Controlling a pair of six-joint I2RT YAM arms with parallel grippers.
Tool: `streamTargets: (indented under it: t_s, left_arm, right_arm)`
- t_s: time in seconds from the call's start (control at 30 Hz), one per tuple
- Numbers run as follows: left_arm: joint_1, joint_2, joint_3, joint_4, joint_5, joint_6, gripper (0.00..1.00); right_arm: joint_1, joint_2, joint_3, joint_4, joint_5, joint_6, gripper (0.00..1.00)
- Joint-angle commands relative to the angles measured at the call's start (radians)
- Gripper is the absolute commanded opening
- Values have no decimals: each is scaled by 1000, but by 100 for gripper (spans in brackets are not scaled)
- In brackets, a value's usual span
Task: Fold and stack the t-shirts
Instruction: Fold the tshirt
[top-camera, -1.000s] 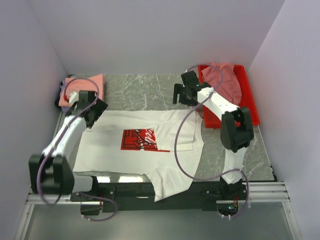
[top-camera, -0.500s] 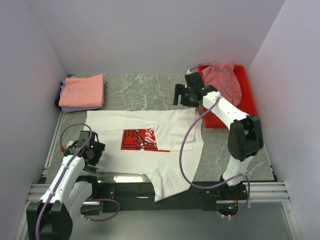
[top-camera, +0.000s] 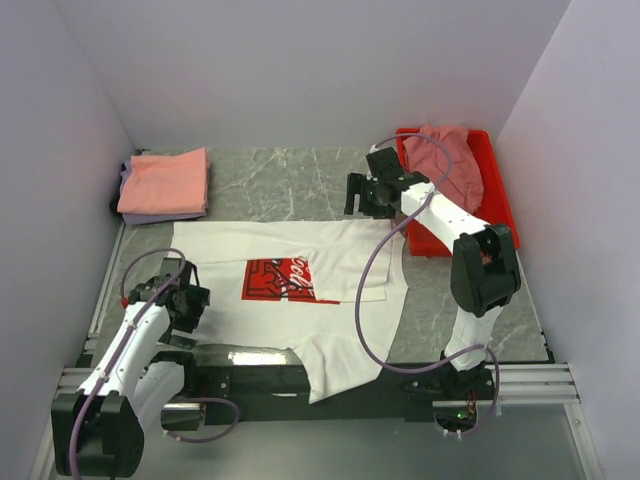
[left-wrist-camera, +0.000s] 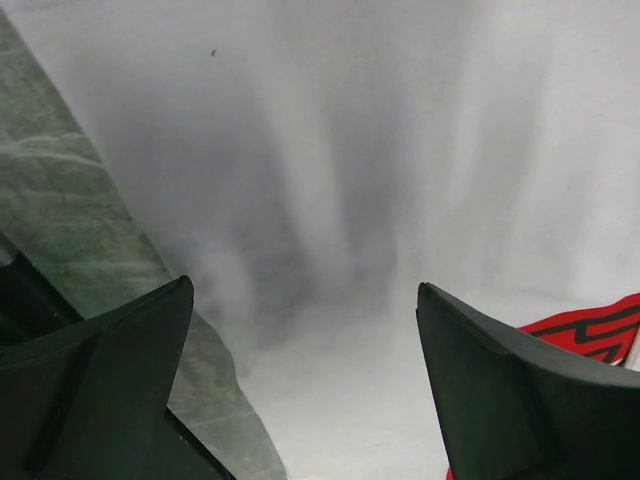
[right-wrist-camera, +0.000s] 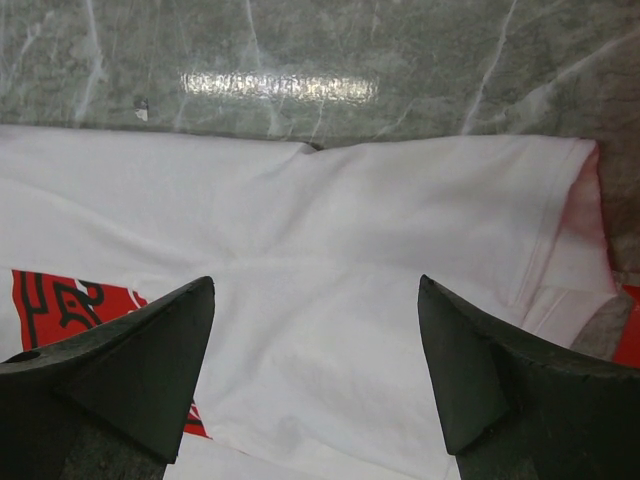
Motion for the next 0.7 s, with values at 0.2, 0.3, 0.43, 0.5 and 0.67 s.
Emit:
streamTargets:
  t_s: [0.2, 0.3, 0.43, 0.5, 0.67]
  left_arm:
    - [-11, 63, 139, -191, -137, -136, 99]
    - [-11, 49, 139, -189, -163, -174, 99]
    - [-11, 60, 147, -192, -185, -230, 100]
    - [-11, 78, 101, -82, -162, -221, 99]
    - [-12, 128, -34, 36, -91, -254, 95]
  right_arm:
    - [-8, 17, -1, 28, -54, -27, 88]
    - [-12, 11, -3, 34, -56, -35, 89]
    - [-18, 12, -4, 38, -86, -38, 89]
    - [-22, 18, 5, 34, -92, -40, 89]
    - [-26, 20, 14, 14, -80, -47, 89]
